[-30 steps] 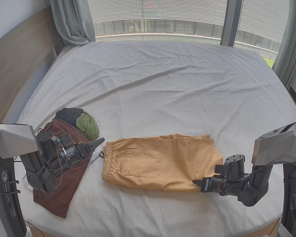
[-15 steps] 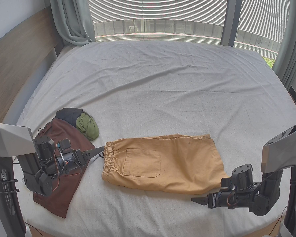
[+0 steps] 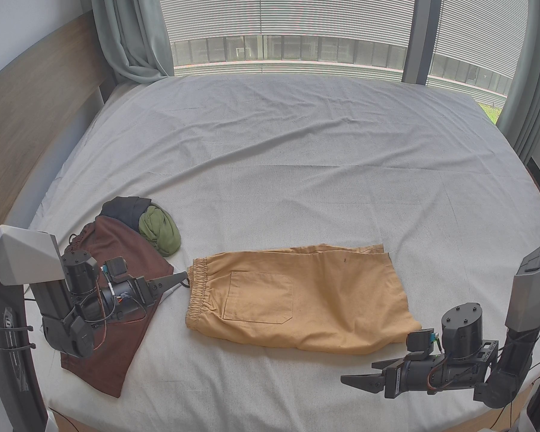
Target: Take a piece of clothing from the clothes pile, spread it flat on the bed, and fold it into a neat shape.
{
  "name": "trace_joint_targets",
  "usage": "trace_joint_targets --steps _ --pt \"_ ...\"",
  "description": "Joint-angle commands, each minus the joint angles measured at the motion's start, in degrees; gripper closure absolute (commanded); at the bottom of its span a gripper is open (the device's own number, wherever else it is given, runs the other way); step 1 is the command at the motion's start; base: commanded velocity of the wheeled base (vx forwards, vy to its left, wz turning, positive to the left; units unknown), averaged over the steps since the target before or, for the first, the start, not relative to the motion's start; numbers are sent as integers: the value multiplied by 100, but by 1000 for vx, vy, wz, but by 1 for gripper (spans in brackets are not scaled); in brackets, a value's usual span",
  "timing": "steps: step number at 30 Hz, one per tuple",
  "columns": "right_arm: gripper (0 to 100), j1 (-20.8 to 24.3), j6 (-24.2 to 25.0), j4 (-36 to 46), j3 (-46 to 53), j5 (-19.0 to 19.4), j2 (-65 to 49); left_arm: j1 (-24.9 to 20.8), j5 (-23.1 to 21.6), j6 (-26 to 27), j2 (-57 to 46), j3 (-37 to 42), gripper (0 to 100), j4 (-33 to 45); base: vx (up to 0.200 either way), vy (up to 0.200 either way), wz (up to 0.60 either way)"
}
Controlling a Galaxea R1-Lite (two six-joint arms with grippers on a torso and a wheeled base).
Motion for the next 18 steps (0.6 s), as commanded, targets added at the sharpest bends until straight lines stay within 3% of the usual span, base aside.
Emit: trace_joint_targets --steps 1,18 --pt "0 38 172 -23 -190 124 -531 0 -3 2 284 -24 0 -5 0 0 0" --pt "0 -182 365 -1043 -428 212 330 -167 6 -33 1110 -235 0 -5 0 0 0"
